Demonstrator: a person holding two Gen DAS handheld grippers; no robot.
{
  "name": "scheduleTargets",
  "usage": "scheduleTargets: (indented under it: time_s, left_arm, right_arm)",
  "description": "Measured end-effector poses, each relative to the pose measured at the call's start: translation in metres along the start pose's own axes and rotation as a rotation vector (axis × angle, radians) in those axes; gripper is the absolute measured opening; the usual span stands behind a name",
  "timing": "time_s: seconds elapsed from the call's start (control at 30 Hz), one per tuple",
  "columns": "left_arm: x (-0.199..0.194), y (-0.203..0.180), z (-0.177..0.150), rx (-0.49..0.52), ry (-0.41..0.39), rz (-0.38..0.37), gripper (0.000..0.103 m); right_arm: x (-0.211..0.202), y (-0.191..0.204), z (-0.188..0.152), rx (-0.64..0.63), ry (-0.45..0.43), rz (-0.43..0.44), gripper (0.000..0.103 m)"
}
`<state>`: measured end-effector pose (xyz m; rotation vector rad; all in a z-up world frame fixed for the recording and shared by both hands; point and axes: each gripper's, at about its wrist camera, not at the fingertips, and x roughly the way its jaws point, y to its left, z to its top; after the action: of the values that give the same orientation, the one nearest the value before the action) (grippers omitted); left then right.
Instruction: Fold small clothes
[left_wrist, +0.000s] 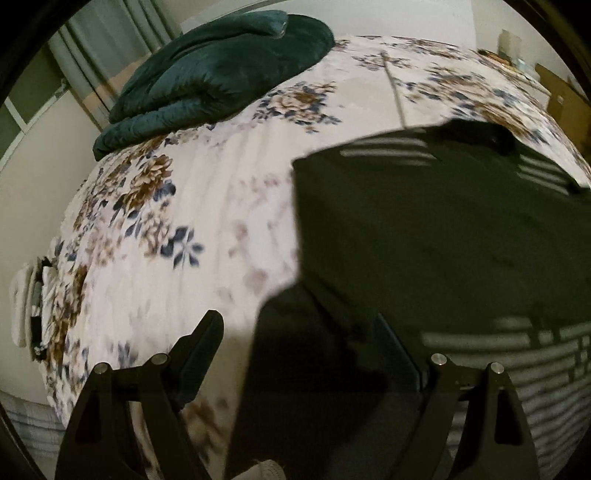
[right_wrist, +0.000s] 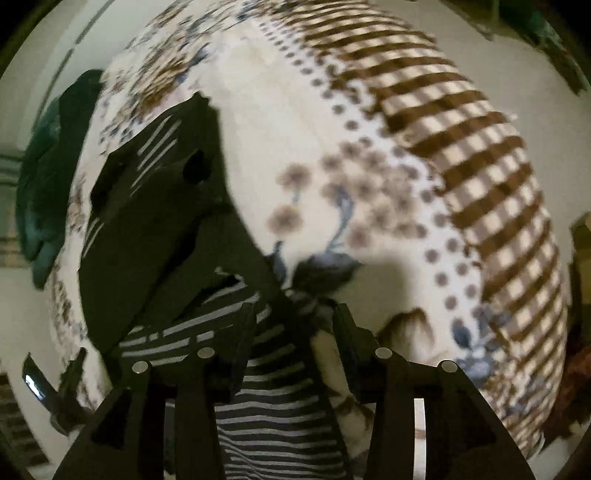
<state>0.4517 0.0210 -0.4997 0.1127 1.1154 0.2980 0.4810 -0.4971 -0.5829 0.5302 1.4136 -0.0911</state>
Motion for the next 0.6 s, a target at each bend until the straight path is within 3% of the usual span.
scheduleTargets:
  time_s: [0.17,0.33,0.43,0.57,0.6]
  left_arm:
    - [-0.044,-0.037,-0.049,0.013,0.057,-0.011,0.083]
    - [-0.083,-0.07,-0.088,-0.002,0.088,0.004,0.083]
    - [-0.092,-0.083,-0.107,-0.032,0.133,0.013,0.083]
    - [-0.093,-0.097,-0.129,-0.051,0.198,0.006,0.083]
    - [-0.093,-0.1,-0.134,-0.045,0.21,0.008,0.083]
  right_arm:
    - [0.005,0.017,0.031,-0.07,0.032,0.062,0.047]
    - [0.008,0.044,0.111,-0.123,0.018,0.123,0.055]
    - [0.035,0.063,0.162,-0.13,0.058,0.143,0.057]
    - [0.088,0.081,0.199,-0.121,0.152,0.135,0.057]
    - [0.101,0.087,0.201,-0.125,0.178,0.152,0.035]
